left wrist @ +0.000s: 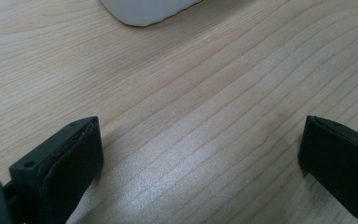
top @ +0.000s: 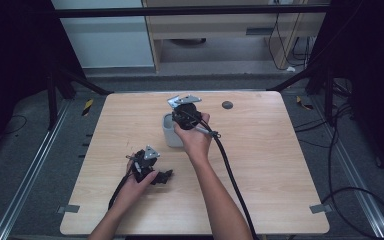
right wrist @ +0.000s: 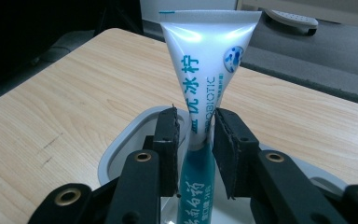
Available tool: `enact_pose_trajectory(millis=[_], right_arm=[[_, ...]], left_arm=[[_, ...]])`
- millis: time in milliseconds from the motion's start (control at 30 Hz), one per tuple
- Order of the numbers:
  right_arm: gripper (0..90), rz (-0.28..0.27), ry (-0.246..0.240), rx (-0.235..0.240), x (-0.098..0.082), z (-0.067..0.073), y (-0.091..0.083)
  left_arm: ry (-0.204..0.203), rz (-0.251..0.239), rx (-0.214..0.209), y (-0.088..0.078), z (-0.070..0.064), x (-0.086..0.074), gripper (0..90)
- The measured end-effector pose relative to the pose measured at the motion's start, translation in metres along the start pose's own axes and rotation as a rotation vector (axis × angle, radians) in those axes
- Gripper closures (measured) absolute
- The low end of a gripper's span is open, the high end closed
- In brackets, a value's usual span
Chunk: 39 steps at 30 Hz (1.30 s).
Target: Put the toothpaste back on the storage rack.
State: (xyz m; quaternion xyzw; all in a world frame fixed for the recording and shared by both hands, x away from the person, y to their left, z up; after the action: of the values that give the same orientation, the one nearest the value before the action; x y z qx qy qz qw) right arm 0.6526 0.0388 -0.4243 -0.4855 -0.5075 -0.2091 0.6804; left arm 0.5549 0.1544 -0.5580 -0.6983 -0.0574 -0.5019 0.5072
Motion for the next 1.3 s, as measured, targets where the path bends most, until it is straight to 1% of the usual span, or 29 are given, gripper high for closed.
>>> enact_pose_trajectory(millis=[133, 333, 533, 600, 767, 833, 933, 1067, 1200, 1300], right_arm=[[68.2, 0.004, -0.021, -0.003, 0.001, 0.0, -0.005], [63.6, 0.018, -0.033, -0.003, 0.0, -0.003, -0.015], [56.4, 0.033, -0.039, -0.003, -0.001, -0.005, -0.023], [52.6, 0.04, -0.041, -0.006, -0.001, -0.007, -0.027], [47.0, 0.051, -0.041, -0.003, -0.003, -0.013, -0.034], [44.6, 0.071, -0.042, 0.0, -0.005, -0.014, -0.036], [42.2, 0.089, -0.062, 0.002, -0.008, -0.017, -0.041], [38.0, 0.086, -0.057, 0.01, -0.007, -0.022, -0.049], [32.6, 0.099, -0.064, 0.024, -0.009, -0.027, -0.053], [28.6, 0.103, -0.073, 0.022, -0.009, -0.032, -0.055]], left_arm=[[0.0, 0.0, 0.0, 0.0, 0.0, 0.0, 0.0], [0.0, 0.0, 0.0, 0.0, 0.0, 0.0, 0.0], [0.0, 0.0, 0.001, 0.0, 0.0, 0.0, 0.0], [0.0, 0.0, 0.0, 0.0, 0.0, 0.0, 0.0], [0.001, 0.001, 0.001, 0.0, 0.0, 0.0, 0.0], [0.001, 0.001, 0.001, 0.0, 0.0, 0.0, 0.0], [0.001, 0.001, 0.001, 0.0, 0.0, 0.0, 0.0], [-0.002, 0.0, 0.001, 0.0, 0.0, 0.0, 0.0], [-0.003, 0.0, 0.001, 0.0, 0.0, 0.0, 0.0], [-0.003, 0.0, 0.001, 0.0, 0.0, 0.0, 0.0]])
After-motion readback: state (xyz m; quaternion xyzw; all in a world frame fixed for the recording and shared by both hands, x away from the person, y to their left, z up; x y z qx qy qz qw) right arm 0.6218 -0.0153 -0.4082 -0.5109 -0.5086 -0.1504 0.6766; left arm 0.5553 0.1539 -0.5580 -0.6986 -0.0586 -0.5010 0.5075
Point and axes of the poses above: each handheld gripper's, and its own axes: y roughly forward along the jaws, x roughly out of its top, z roughly to its left, the point moved 7 cm from there along y, roughly forward along the jaws, and after that the axes turned 4 degrees about -z, right-handed, at the moved point
